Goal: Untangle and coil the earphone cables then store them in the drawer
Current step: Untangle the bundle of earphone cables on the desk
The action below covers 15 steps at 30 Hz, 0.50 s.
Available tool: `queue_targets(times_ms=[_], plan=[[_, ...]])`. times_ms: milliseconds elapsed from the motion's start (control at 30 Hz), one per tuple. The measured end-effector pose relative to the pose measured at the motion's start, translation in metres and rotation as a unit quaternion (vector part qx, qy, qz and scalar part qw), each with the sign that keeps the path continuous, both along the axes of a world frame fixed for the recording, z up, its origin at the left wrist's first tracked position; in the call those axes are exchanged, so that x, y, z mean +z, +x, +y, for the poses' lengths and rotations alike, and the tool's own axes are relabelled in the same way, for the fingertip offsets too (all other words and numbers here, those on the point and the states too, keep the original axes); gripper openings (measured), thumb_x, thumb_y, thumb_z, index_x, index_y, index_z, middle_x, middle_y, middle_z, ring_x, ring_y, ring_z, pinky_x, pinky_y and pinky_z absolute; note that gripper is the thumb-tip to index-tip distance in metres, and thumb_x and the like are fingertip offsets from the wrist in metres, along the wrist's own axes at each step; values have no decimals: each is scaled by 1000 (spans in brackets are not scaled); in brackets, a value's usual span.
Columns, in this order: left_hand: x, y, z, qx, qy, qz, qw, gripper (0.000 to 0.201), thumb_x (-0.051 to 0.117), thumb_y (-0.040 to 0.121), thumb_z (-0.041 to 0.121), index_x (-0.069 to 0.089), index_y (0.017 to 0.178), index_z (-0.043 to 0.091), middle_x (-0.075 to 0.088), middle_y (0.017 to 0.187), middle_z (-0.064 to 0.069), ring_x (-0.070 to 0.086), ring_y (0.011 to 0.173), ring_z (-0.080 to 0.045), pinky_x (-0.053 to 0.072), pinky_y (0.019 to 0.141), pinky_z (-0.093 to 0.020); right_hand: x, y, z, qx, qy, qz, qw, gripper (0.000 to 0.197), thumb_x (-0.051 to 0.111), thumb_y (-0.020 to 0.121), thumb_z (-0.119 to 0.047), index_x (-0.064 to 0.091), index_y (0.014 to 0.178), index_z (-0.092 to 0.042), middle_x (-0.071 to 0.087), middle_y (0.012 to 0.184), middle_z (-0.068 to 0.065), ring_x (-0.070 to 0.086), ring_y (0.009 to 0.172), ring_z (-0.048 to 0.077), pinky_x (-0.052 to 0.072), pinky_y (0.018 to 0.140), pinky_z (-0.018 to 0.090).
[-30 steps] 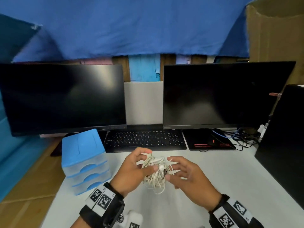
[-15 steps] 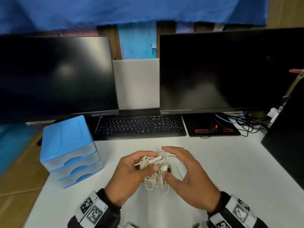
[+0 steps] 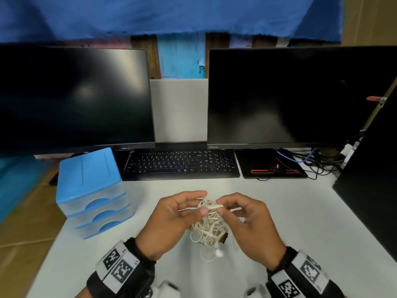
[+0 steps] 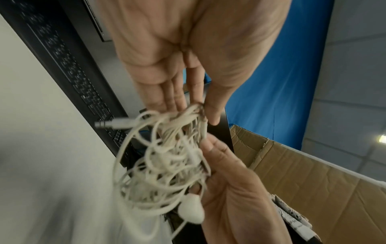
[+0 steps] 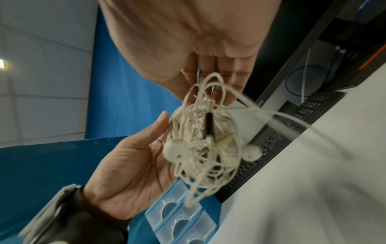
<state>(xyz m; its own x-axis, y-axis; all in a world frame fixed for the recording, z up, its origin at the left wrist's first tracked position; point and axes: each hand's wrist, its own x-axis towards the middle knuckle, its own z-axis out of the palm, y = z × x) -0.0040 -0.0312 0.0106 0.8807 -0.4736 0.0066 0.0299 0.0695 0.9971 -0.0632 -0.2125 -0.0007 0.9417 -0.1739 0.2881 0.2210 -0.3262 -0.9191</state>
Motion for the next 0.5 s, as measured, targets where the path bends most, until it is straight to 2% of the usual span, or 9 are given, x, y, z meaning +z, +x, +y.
queue_targets(times_ms=[100,200,267,367,467,500], plan=[[0,6,1,-12,4,44,999,32,65,83,12,68,115,7,75,104,-14,71,94,-27,58,84,-34,-2,2,-3,-5,35,7,999,19,69,86,-3,71,81,-21,71,82,1,67,76,11,56,67,26],[-5,12,6,-31,9,93,995,39,69,75,19,70,113,7,72,108,-20,69,96,-30,57,87,-33,-6,6,-6,-4,96,5,995,17,66,86,5,68,83,-11,70,77,0,66,72,8,53,64,19],[-10,15,8,-32,2,103,994,42,73,70,12,70,111,2,71,108,-25,69,89,-27,58,78,-30,-8,8,-6,9,121,13,993,15,65,86,7,66,84,-8,71,77,1,66,73,10,53,67,20],[-13,17,7,-26,-12,88,996,32,73,70,10,72,101,0,72,93,-17,68,78,-20,56,70,-26,-10,8,-5,27,122,27,992,17,65,85,9,66,84,-8,70,77,0,65,74,10,53,68,21],[-9,17,4,15,-35,90,995,6,63,85,11,68,87,9,66,75,-3,64,64,-15,54,62,-24,-10,8,-6,34,98,42,994,18,63,86,10,66,83,-8,66,75,-5,62,71,5,51,67,18],[-9,17,3,25,-36,91,995,8,57,91,12,63,85,11,64,73,-2,63,61,-14,53,59,-23,-10,8,-6,33,92,48,994,19,63,86,9,66,82,-9,65,75,-4,61,71,5,51,66,19]])
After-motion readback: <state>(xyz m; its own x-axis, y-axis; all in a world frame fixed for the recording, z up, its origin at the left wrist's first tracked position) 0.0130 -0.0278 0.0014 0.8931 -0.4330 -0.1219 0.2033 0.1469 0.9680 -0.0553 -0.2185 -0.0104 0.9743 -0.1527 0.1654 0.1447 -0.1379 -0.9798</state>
